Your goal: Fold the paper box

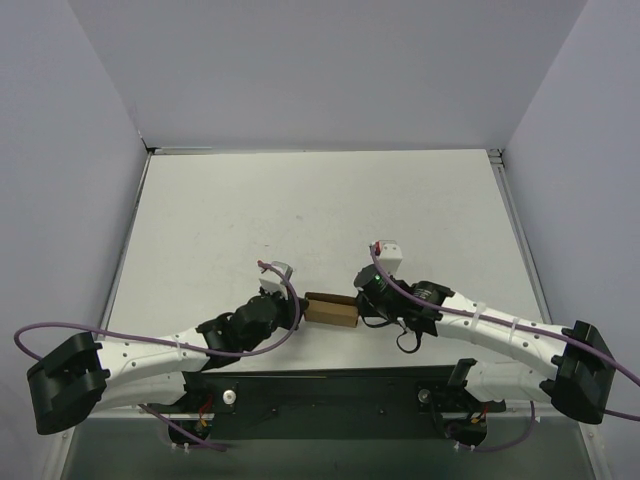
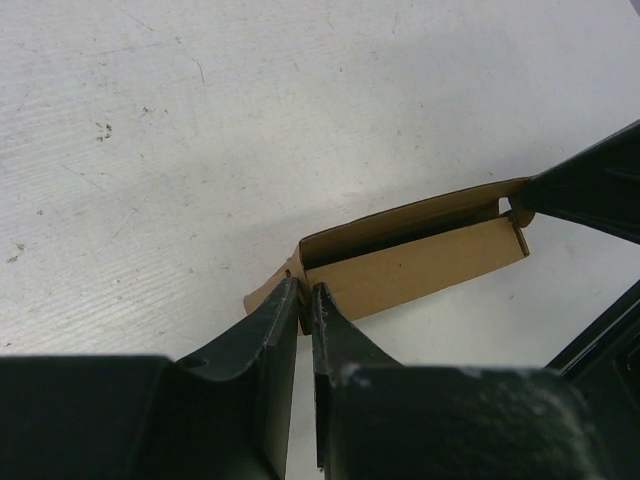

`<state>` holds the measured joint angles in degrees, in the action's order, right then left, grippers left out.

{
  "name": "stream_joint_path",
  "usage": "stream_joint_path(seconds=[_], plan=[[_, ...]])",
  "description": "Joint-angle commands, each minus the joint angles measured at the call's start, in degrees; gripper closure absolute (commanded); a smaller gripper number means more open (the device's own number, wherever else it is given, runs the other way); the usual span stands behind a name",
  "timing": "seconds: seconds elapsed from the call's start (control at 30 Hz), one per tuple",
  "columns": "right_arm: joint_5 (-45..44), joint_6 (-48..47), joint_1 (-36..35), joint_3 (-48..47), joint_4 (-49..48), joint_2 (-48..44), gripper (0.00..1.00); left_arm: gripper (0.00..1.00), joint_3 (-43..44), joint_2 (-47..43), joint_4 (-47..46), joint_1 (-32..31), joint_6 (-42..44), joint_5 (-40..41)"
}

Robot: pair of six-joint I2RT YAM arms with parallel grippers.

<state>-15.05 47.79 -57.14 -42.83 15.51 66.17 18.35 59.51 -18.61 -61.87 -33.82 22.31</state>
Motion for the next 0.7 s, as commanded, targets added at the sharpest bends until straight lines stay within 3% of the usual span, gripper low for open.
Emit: stream_joint_path(seconds=[0.0,0.67], plan=[[2.83,5.38,-0.77,1.78,-8.39,0.36,1.00,0.81,-0.86,1.05,0.07,-2.82,-1.60,-9.03],[0.99,7.31,-2.62,2.57,-8.91,-1.22,1.00,0.81,-2.26,0.00,0.07,-3.00,-1.77,-8.24]])
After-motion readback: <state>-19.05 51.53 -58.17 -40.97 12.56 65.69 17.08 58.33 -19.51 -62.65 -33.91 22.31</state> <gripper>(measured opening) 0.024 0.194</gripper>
